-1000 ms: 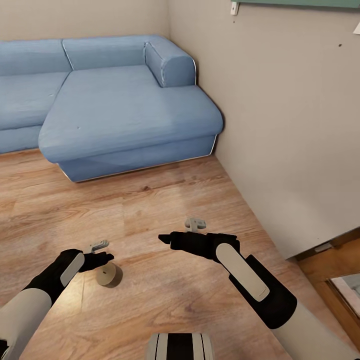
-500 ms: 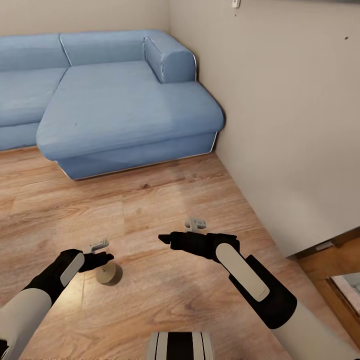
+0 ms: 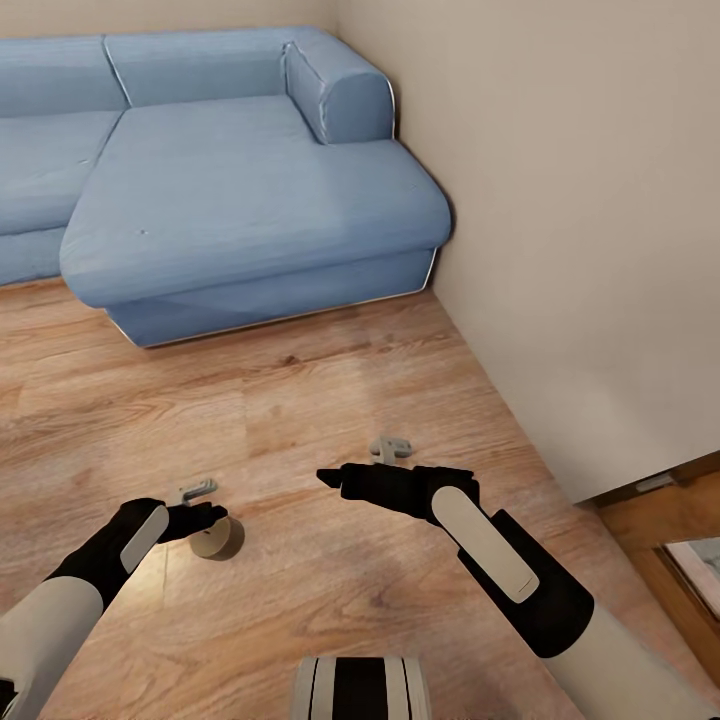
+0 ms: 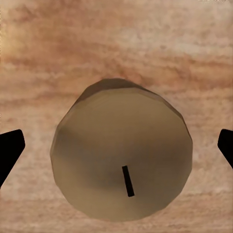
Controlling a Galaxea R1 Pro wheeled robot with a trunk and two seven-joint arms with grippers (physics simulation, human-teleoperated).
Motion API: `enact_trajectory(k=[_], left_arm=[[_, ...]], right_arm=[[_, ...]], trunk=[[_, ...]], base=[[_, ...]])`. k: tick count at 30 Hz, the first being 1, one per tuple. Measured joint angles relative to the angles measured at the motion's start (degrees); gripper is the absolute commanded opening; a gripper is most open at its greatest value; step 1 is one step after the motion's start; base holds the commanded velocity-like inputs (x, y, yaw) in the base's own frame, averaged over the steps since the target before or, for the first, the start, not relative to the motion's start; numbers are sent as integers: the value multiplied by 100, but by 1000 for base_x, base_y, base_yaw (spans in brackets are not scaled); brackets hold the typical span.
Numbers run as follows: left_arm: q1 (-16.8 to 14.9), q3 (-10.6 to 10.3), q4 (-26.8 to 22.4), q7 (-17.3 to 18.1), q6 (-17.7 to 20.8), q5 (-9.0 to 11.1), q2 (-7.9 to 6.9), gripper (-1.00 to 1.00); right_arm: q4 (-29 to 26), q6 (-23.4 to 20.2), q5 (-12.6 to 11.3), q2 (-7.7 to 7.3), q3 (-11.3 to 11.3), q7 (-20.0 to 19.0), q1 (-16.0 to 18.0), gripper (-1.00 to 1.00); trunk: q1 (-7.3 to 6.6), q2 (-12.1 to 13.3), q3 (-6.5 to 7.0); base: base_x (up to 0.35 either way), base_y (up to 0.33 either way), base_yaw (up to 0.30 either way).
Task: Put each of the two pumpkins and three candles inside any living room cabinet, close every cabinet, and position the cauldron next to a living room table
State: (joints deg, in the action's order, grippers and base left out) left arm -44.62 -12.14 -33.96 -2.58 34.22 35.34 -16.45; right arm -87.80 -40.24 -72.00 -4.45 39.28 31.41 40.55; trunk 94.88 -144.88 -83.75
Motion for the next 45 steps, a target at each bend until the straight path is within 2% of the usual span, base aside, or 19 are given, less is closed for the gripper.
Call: enact_trajectory(k=[4, 8, 11, 15, 22, 28, 45], left_arm=[[5, 0, -4, 2, -13, 1, 0, 100], [7, 0, -5, 3, -43, 0, 0, 100], [8, 0, -6, 2, -48, -4, 0, 100], [9, 0, -6, 3, -50, -6, 0, 100], [9, 0, -6, 4, -51, -6, 0, 100], [9, 0, -6, 4, -51, -7, 0, 100], [9, -4, -10, 42, -43, -20, 0, 100]], right_arm=[[-3, 5, -7, 0, -2, -33, 0, 100], [-64, 1, -6, -22, -7, -494, 0, 100], [-75, -3, -1, -44, -8, -653, 0, 100], [-79, -1, 1, -72, -8, -705, 0, 100], [-81, 0, 0, -88, -8, -728, 0, 100], [-81, 0, 1, -88, -8, -730, 0, 100], [-81, 1, 0, -88, -8, -730, 0, 100]], trunk=[[0, 0, 0], [0, 0, 0], [0, 0, 0], [8, -4, -66], [8, -4, -67], [24, -12, -199], [23, -12, -200]], base=[[0, 0, 0], [0, 0, 0], [0, 0, 0], [0, 0, 0], [0, 0, 0], [0, 0, 0], [0, 0, 0]])
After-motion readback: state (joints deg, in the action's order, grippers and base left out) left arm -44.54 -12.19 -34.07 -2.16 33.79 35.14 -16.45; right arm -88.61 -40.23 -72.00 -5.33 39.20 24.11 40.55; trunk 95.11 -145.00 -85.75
